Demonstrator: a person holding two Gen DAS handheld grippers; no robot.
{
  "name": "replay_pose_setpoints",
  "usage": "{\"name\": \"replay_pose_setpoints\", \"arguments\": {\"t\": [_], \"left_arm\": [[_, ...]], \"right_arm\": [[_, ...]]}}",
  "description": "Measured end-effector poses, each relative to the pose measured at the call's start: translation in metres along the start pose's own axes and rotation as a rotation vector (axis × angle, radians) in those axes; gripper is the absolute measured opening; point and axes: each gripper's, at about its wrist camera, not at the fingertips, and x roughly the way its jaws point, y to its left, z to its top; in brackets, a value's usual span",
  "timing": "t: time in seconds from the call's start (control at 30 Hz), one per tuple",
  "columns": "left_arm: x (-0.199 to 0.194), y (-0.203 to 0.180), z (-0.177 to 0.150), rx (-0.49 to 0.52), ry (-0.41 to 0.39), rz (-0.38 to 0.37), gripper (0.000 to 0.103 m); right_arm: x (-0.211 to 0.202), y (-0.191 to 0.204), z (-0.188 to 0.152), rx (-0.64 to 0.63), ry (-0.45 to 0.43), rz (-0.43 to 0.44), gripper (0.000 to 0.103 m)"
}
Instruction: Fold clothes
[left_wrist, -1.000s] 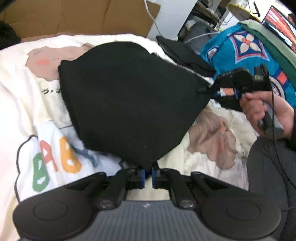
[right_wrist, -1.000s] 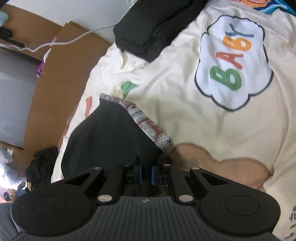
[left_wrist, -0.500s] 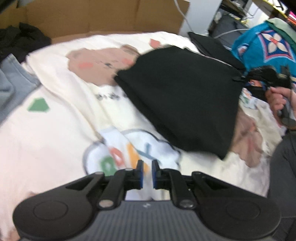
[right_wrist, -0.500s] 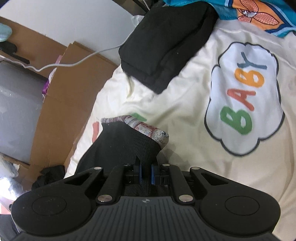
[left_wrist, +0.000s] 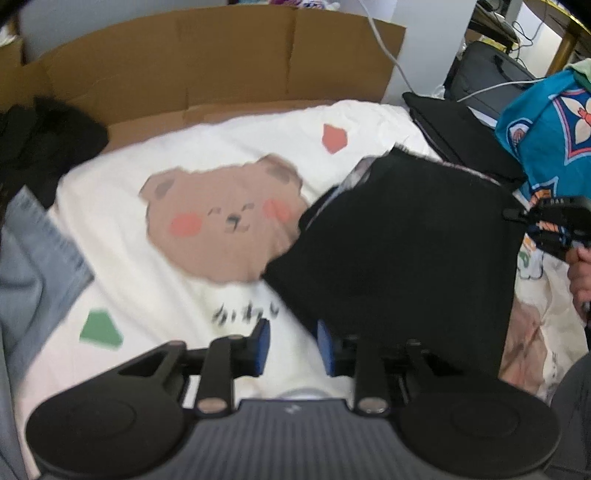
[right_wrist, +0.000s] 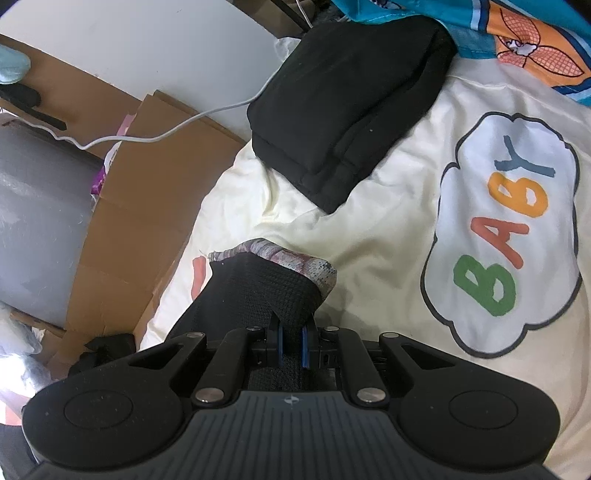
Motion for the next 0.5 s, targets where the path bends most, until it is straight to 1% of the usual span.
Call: {"name": "replay_pose_setpoints", "arguments": {"t": [0.23,0.3,0.5], "left_arm": [[0.022,-0.02,0.048,0.045,-0.002,0.012,0.045],[0.027,-0.028,0.062,0.069,-0.009,0.003,0.051],[0.046,-0.052,0.101,0.147,-0.022,-0.034,0.059]], "right_arm": [[0.014,-0.004,0.02,0.003,0.002,0.016,0.008],[0.017,-0.005,0.024,-0.003,0.005,0.013,0.008],[0.018,0.0,0.024,-0.038,0.007,0.01,0.008]]}}
